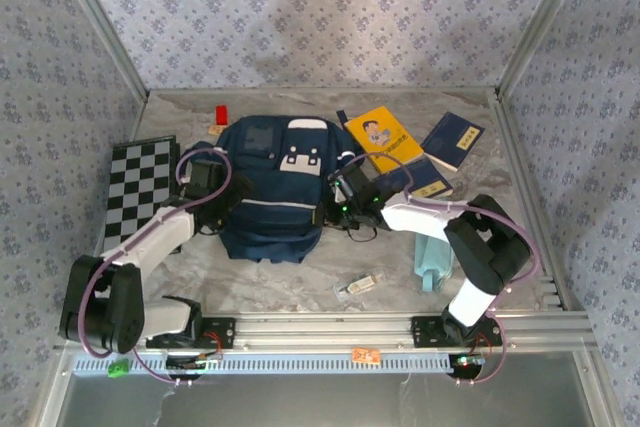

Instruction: Pack the student bag

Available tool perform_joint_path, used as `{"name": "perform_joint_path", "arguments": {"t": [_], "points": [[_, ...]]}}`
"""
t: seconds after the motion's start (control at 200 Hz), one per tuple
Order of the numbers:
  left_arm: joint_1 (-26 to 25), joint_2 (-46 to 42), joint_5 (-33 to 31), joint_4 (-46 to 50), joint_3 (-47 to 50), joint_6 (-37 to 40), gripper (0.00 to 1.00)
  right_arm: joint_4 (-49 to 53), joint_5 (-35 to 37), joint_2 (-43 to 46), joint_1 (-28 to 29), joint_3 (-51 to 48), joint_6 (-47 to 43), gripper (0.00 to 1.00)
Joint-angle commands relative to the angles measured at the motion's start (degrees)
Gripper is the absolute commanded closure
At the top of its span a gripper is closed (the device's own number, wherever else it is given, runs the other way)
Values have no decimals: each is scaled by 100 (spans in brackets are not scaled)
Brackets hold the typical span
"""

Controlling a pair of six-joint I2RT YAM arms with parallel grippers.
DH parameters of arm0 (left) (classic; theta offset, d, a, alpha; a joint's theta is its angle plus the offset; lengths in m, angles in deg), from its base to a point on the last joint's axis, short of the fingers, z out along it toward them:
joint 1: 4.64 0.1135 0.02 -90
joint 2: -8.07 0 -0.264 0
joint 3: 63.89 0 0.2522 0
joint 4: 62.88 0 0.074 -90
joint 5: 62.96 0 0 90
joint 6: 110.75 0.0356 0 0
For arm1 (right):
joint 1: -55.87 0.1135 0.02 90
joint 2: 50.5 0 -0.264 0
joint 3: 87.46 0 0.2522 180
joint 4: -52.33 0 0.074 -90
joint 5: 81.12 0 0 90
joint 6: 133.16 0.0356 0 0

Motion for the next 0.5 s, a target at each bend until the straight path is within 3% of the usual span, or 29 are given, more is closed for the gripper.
{"name": "perform_joint_path", "arguments": {"t": [0.0, 0.235, 0.35, 0.495], "points": [[270, 129, 394, -26, -586, 660, 0, -113, -129, 3, 187, 624, -136, 60], [560, -141, 698, 836, -881, 1244, 0, 831, -22, 927, -283, 614, -671, 32], [408, -511, 967, 1129, -730, 1029, 0, 1562, -50, 1013, -848, 798, -858, 26], [-42, -1080, 1066, 1360, -422, 360, 0, 2276, 5, 476, -1432, 1334, -1137, 26]]}}
